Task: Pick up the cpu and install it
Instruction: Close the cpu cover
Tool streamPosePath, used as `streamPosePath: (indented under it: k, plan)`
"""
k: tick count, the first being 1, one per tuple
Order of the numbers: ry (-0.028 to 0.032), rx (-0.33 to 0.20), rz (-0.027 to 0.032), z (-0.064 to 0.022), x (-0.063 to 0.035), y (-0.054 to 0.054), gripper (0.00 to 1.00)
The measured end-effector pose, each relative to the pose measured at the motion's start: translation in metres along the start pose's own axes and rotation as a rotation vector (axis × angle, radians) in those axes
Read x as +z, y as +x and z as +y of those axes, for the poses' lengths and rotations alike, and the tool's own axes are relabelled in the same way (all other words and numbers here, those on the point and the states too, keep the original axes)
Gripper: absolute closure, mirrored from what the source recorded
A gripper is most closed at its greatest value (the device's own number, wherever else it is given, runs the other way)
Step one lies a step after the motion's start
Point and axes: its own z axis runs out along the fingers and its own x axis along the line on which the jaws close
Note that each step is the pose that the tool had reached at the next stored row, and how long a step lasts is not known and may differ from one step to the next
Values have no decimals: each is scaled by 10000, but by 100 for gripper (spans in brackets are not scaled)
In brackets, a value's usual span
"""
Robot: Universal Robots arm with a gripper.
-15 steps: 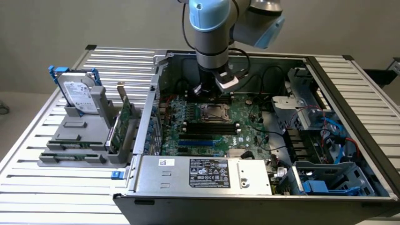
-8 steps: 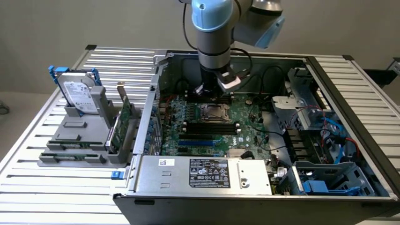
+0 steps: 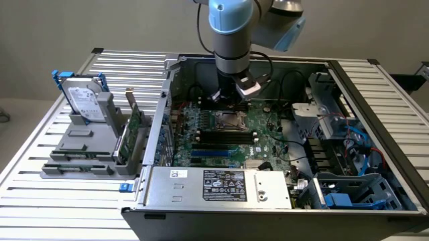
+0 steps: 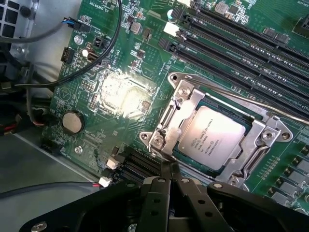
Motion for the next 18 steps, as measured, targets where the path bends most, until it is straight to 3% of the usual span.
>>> streamPosePath:
  k: [14,18]
  plan:
    - [2,-9,-1,17,6,34,89]
    - [57,-7,25,20,7,39,89]
